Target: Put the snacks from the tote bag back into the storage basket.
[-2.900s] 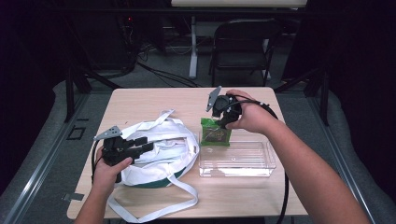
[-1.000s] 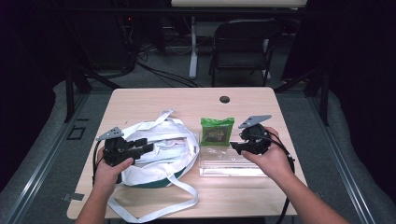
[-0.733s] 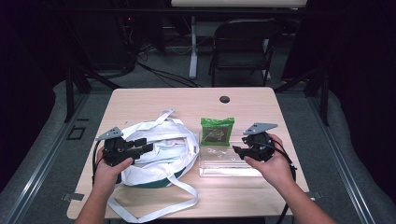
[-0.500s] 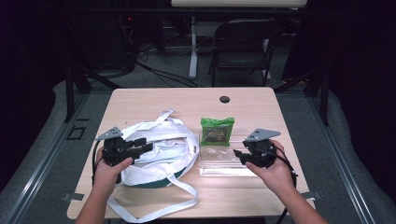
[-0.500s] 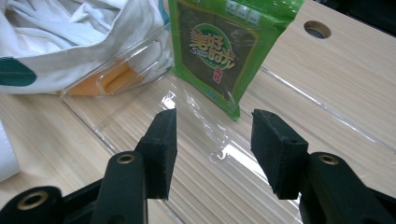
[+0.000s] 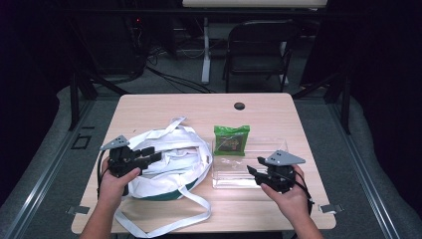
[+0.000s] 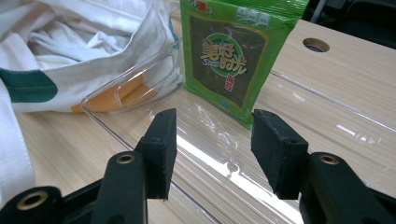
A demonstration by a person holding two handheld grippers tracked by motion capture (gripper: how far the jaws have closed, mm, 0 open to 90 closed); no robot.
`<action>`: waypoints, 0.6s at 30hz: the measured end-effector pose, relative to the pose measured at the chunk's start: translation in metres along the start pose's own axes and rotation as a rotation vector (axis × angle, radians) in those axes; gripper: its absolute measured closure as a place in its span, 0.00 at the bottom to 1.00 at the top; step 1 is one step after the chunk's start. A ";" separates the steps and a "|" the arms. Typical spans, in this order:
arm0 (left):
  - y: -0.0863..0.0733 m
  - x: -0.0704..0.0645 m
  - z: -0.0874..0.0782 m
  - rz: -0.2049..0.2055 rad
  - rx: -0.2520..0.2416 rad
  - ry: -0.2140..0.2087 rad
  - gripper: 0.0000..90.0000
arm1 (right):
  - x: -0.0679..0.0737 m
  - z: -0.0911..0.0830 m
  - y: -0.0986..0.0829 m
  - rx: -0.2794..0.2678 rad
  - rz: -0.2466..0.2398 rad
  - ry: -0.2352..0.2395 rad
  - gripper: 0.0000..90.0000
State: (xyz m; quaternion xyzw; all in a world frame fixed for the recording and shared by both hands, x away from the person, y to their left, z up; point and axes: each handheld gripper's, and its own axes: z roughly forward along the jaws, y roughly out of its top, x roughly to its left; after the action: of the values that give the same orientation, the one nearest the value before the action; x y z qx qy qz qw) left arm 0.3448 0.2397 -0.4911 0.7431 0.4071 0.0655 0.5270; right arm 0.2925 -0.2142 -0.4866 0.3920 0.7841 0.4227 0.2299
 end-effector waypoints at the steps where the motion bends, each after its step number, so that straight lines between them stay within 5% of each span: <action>1: 0.000 0.000 0.000 -0.001 -0.003 -0.001 0.58 | -0.001 -0.001 -0.002 -0.012 0.008 -0.004 0.56; 18: -0.001 0.000 0.000 0.000 -0.002 -0.001 0.58 | -0.011 -0.015 -0.038 -0.144 0.033 -0.018 0.56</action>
State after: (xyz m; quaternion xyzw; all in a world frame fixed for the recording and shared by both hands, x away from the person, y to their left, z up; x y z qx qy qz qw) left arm 0.3447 0.2396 -0.4917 0.7426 0.4067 0.0654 0.5280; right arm 0.2725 -0.2436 -0.5100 0.3912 0.7431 0.4780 0.2575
